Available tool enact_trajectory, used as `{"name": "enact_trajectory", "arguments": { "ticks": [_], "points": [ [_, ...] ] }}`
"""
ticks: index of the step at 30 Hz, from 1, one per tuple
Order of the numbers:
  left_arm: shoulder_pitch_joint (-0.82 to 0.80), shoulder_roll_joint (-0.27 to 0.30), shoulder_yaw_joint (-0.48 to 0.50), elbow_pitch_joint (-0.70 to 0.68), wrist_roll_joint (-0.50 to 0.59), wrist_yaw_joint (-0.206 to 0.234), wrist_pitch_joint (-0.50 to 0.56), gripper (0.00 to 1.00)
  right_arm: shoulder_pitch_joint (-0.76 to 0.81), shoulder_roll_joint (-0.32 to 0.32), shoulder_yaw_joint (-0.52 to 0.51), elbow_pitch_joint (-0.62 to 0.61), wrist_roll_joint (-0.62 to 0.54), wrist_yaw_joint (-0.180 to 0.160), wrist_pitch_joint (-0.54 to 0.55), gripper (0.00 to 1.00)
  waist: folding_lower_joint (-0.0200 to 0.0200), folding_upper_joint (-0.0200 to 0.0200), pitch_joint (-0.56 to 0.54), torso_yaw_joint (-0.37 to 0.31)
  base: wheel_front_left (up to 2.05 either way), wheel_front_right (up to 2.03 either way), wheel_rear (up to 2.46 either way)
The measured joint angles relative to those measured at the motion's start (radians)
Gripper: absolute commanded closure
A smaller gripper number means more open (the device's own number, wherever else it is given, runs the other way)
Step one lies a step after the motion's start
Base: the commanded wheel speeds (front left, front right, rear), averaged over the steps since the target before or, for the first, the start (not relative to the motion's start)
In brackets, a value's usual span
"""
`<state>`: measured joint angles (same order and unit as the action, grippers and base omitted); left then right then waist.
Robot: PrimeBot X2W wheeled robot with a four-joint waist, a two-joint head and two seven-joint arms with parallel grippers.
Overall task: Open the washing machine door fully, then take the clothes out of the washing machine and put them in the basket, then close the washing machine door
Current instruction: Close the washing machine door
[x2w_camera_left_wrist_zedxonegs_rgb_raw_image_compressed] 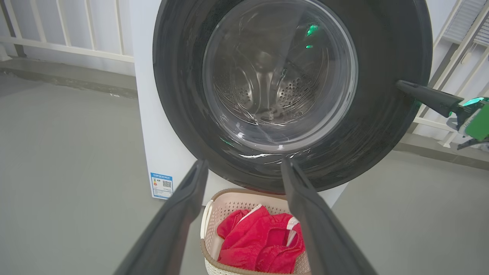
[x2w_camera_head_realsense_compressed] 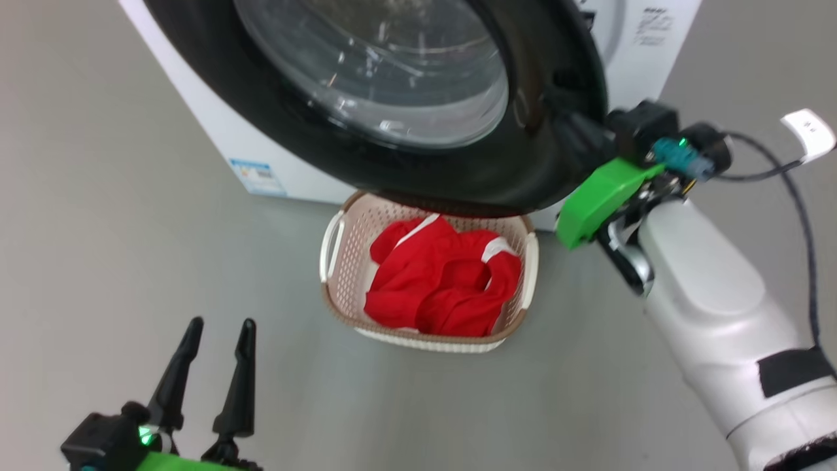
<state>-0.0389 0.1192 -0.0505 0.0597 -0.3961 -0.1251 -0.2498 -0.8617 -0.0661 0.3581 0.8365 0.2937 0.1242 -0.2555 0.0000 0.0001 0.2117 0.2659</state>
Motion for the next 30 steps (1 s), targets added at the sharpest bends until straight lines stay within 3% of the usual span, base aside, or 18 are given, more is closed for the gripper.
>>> {"name": "enact_trajectory", "arguments": {
  "ticks": [20, 30],
  "points": [
    [-0.157, -0.011, -0.097, 0.002, -0.038, 0.0, 0.0, 0.0, -0.259, -0.032, -0.135, 0.063, -0.104, 0.008, 0.0, 1.0, 0.0, 0.0, 0.211, 0.053, 0.0, 0.0, 0.0],
    [-0.197, -0.011, -0.111, 0.013, -0.044, 0.0, 0.0, 0.0, -0.308, -0.001, -0.223, 0.045, -0.169, 0.033, 0.0, 1.0, 0.0, 0.0, 0.279, 0.076, 0.0, 0.0, 0.0]
  ]
}}
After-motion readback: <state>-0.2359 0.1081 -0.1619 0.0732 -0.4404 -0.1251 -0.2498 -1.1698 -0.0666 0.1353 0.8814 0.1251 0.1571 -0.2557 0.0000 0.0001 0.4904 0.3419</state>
